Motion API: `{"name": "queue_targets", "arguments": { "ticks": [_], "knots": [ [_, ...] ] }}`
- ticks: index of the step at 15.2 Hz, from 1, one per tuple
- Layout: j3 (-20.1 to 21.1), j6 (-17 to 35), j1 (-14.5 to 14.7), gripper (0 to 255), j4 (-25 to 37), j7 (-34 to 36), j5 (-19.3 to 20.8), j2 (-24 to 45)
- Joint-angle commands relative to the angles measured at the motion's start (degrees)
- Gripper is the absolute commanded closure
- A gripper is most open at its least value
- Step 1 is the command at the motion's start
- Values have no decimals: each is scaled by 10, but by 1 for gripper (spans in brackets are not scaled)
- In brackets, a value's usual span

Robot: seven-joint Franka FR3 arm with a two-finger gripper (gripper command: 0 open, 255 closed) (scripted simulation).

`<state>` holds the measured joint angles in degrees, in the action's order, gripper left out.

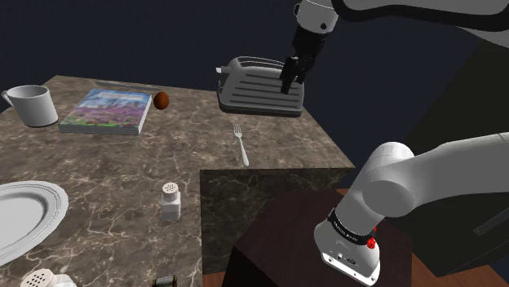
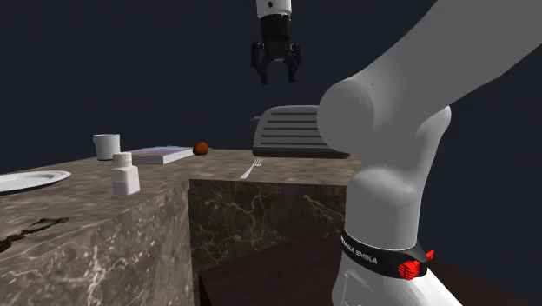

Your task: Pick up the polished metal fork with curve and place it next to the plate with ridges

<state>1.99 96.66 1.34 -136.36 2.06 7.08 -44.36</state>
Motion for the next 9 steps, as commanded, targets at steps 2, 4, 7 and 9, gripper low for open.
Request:
{"name": "queue_targets", "arguments": {
  "ticks": [2, 4, 7, 9],
  "knots": [
    [3, 19, -5, 0, -9, 20, -5, 11],
    [10, 57, -15, 0, -24, 60, -14, 37],
    [20, 114, -30, 0, -40, 119, -27, 81],
    [26, 153, -39, 0, -47, 157, -35, 114]
  ]
}}
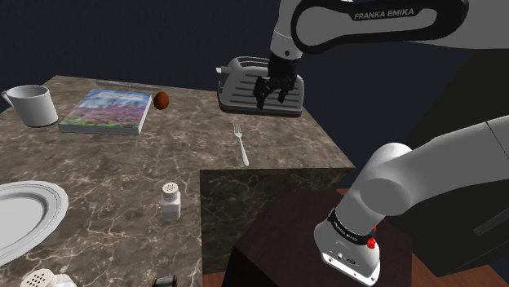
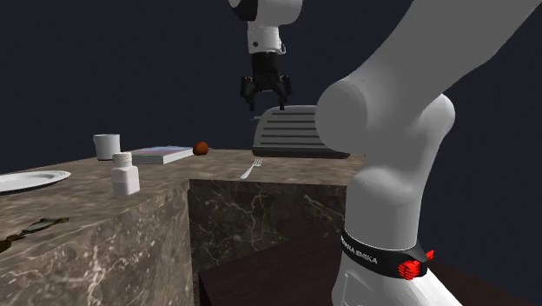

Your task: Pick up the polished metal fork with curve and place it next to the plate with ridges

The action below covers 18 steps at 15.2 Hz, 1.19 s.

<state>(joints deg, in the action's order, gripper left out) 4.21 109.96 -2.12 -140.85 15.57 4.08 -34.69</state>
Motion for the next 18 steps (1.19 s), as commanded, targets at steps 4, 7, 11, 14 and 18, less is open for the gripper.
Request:
{"name": "queue_targets", "arguments": {
  "ticks": [4, 7, 11, 14, 18],
  "knots": [
    [14, 96, -23, 0, -6, 96, -17, 91],
    [20, 151, -36, 0, -1, 151, -24, 152],
    [24, 220, -52, 0, 15, 221, -30, 237],
    [24, 252, -56, 0, 21, 247, -30, 275],
    [24, 284, -57, 0, 11, 250, -26, 298]
  ]
}}
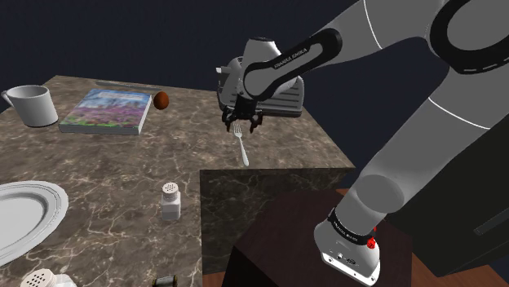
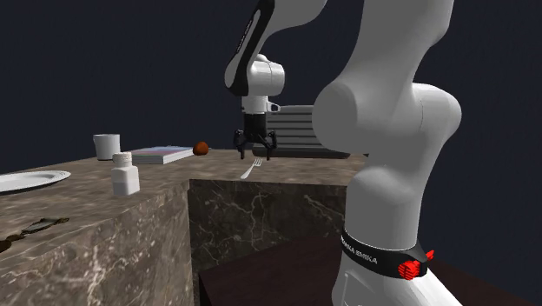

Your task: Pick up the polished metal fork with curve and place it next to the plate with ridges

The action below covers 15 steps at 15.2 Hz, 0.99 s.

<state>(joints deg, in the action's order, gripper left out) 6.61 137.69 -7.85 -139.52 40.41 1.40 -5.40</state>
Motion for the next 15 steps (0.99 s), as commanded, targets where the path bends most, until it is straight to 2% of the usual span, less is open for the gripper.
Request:
{"name": "queue_targets", "arguments": {
  "ticks": [1, 10, 11, 15],
  "knots": [
    [0, 15, 0, 0, -4, 3, 2, 11],
    [0, 28, -1, 0, -7, 4, 4, 21],
    [0, 28, -1, 255, -7, 4, 4, 21],
    [1, 27, 0, 255, -7, 4, 4, 20]
  ]
}}
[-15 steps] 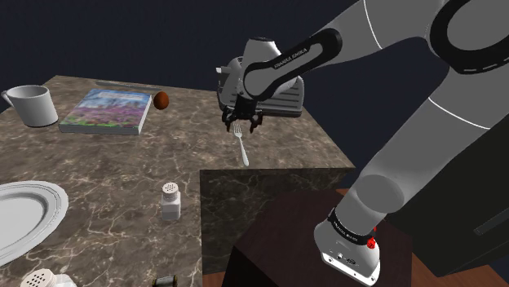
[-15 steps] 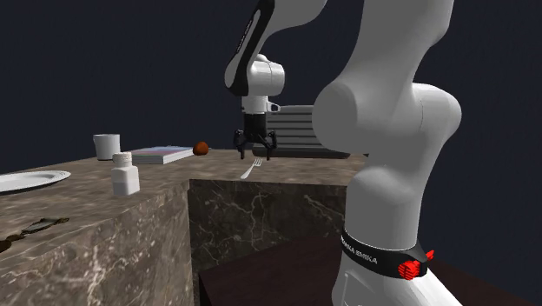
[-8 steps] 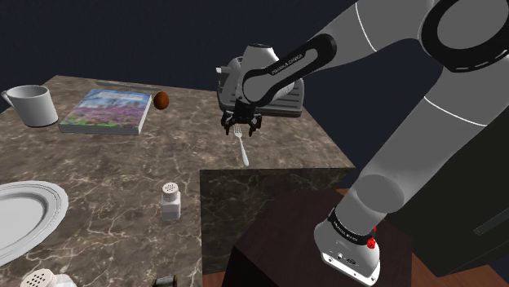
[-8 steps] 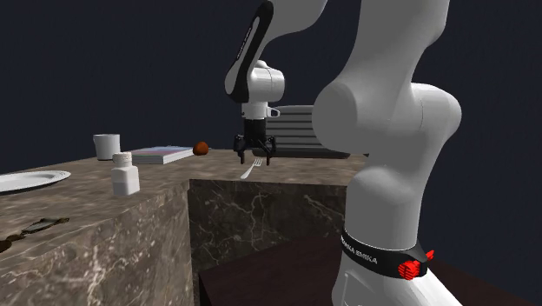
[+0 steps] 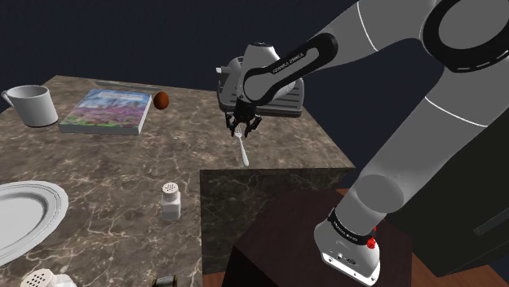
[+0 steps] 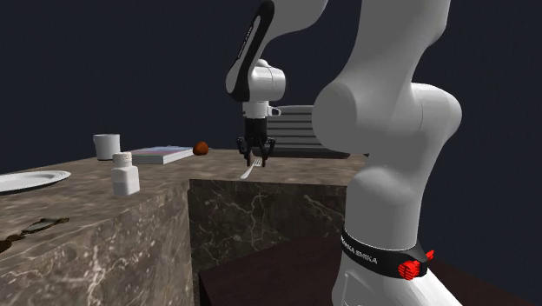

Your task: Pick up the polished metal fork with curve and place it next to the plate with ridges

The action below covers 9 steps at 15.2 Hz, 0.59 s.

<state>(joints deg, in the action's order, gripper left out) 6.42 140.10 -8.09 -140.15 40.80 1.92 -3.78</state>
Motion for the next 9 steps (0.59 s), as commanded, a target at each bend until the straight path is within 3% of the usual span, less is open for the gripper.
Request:
{"name": "queue_targets", "arguments": {
  "ticks": [1, 5, 9],
  "knots": [
    [2, 3, 2, 255, -1, 0, -1, 4],
    [2, 4, 2, 255, -1, 0, -1, 4],
    [1, -29, 3, 255, 10, -4, -6, -18]
  ]
}}
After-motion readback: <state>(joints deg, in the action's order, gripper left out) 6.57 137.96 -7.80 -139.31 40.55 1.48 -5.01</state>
